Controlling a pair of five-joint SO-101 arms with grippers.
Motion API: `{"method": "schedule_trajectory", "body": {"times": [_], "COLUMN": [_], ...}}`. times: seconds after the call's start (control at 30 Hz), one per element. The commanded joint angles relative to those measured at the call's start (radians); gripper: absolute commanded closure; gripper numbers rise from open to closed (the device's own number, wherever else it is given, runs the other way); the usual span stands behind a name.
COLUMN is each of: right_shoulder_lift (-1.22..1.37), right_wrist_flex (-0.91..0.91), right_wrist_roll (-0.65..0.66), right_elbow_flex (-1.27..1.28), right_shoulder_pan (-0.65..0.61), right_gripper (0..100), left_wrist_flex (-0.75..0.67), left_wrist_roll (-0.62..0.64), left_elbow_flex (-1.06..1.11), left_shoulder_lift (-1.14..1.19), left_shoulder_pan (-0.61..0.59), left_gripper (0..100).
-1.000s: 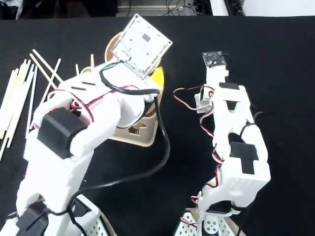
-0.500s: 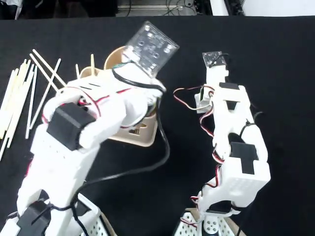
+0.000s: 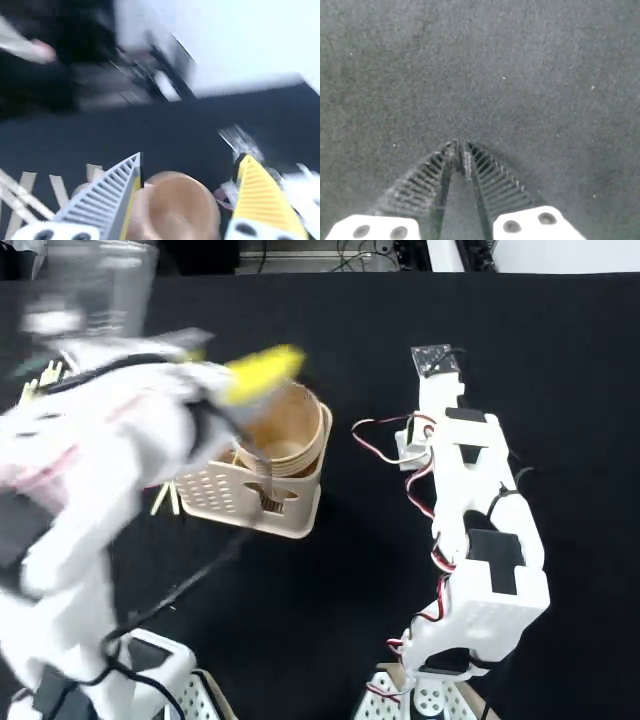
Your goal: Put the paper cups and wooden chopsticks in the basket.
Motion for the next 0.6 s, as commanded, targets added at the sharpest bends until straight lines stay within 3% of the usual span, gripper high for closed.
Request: {"method": "schedule_trajectory", "body": {"times": [0.0,0.13,0.23,0.4,0.57], "right_shoulder_lift": [-0.004,-0.004,-0.004,-0.004,-0.004], "right_wrist_flex": [-0.015,-0.015,-0.014,-0.014,-0.014], "right_wrist_roll": [0.009,0.011,0.011,0.011,0.011], "right_elbow_flex": [-0.008,-0.008,-0.008,-0.008,-0.008], "right_shoulder_pan": [-0.017,-0.017,-0.017,-0.017,-0.017], "right_gripper": [98.6,98.6,98.6,98.6,98.6], "left_wrist_flex": [0.077,0.060,-0.038,-0.348,-0.500], "left_wrist_roll": [-0.052,-0.176,-0.265,-0.367,-0.522], "left_elbow_flex": [-0.186,-0.048,0.151,0.450,0.515], "left_shoulder_lift": [0.003,0.014,0.066,0.233,0.451], "left_shoulder_pan": [-0.401,-0.725,-0.860,-0.955,-0.964], "left_gripper": [69,69,69,70,76]}}
